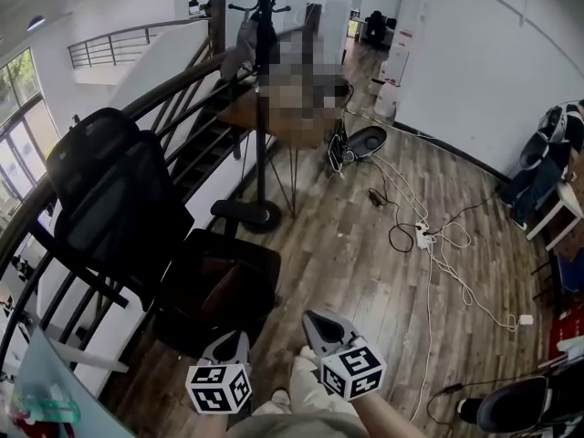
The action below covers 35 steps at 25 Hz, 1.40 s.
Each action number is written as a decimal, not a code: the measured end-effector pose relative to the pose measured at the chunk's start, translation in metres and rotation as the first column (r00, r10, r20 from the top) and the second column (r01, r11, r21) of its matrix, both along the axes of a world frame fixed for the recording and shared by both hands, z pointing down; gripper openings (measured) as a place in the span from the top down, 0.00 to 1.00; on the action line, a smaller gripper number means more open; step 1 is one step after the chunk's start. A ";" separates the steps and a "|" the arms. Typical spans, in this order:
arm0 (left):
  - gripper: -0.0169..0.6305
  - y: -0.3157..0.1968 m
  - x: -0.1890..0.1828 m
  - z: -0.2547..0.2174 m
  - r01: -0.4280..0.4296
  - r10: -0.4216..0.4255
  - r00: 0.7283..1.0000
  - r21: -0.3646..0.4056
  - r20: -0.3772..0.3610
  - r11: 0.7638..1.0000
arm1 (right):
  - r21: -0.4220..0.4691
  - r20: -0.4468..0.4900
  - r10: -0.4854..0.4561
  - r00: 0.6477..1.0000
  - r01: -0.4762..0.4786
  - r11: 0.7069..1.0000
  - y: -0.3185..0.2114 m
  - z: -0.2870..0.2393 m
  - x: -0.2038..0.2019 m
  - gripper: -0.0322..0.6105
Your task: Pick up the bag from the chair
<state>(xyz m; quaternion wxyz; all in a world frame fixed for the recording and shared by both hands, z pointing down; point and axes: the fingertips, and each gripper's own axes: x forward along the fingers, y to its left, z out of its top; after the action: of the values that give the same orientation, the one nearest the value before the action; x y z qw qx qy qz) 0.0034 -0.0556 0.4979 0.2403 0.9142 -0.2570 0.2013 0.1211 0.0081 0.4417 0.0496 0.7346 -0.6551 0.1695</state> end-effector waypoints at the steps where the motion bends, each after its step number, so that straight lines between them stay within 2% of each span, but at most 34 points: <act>1: 0.97 -0.006 -0.002 0.002 0.012 -0.012 1.000 0.000 0.001 1.000 | -0.004 0.001 -0.007 1.000 0.007 1.000 -0.007 0.003 -0.001 0.95; 8: 0.97 -0.053 -0.017 0.012 0.136 -0.136 0.991 -0.023 0.001 0.990 | -0.036 0.000 -0.136 0.991 0.136 0.990 -0.067 0.012 -0.007 0.95; 14: 0.97 -0.099 -0.017 0.023 0.239 -0.239 0.971 -0.032 0.016 0.970 | -0.044 0.008 -0.233 0.972 0.233 0.971 -0.129 0.016 0.004 0.95; 18: 0.97 -0.131 -0.017 0.024 0.304 -0.303 0.953 -0.029 0.025 0.952 | -0.060 0.019 -0.310 0.951 0.311 0.949 -0.171 0.019 0.004 0.95; 25: 0.97 -0.179 -0.025 0.029 0.430 -0.429 0.902 -0.023 0.044 0.902 | -0.085 0.037 -0.439 0.898 0.440 0.894 -0.234 0.024 -0.004 0.95; 35: 0.97 -0.209 -0.050 0.063 0.610 -0.602 0.792 -0.093 0.096 0.787 | -0.160 0.068 -0.572 0.817 0.575 0.802 -0.295 0.065 -0.015 0.95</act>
<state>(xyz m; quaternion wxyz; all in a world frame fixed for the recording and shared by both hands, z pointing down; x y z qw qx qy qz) -0.0470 -0.2651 0.5605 0.3382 0.7608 -0.5314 0.1563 0.1064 -0.2869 0.5071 0.1568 0.4936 -0.8295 0.2090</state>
